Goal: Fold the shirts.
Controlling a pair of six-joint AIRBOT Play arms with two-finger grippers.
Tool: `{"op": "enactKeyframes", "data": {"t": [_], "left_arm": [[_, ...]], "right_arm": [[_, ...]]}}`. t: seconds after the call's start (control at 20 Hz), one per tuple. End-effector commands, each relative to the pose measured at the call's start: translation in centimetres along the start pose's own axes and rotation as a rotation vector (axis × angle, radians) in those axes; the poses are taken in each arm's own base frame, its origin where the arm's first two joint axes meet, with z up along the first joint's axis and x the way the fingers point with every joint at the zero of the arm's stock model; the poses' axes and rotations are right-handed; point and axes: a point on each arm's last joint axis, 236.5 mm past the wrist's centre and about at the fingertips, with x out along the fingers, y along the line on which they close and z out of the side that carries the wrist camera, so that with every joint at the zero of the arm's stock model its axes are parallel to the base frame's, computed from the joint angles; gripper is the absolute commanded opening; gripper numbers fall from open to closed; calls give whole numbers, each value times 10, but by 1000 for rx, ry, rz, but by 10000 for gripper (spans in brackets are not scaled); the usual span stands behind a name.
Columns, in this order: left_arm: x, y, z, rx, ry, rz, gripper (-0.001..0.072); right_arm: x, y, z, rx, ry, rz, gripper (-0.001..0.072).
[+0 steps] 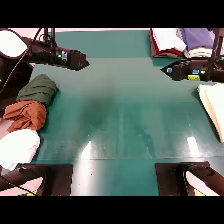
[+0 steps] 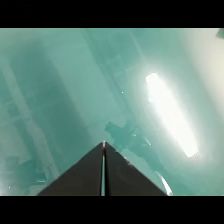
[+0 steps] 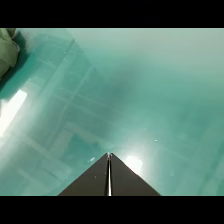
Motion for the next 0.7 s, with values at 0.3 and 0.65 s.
{"op": "enactKeyframes", "data": {"t": [0.3, 0.65], "left_arm": [[0, 0, 0, 0, 0, 0, 33], [-1, -10, 18, -56, -76, -44, 33]], "right_arm": [[0, 2, 1, 4, -3, 4, 21], [0, 2, 1, 5, -3, 4, 20]]}}
